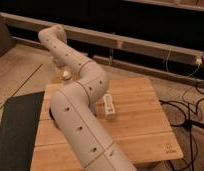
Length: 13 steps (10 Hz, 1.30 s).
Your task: Place the ceramic cup over the eraser
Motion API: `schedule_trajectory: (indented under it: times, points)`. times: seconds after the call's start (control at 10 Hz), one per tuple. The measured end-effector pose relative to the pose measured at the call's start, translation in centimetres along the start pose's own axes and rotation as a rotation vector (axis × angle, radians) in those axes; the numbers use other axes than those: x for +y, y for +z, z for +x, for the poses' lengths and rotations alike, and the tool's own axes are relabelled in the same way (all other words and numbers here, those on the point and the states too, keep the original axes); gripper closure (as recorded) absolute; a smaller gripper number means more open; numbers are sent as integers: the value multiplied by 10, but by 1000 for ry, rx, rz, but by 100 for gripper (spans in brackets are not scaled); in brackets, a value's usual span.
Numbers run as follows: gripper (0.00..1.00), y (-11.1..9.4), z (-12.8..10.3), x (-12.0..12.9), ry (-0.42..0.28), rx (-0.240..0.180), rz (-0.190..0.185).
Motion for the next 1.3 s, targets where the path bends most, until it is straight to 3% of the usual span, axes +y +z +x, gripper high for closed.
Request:
schedule_trajectory:
  times: [0.7,1.0,1.3]
  points:
    - [100,1,-1,0,-1,-2,4]
    - [100,0,-11,-4,-15,-41,29]
    - [100,5,-18,3,-33,-83,4]
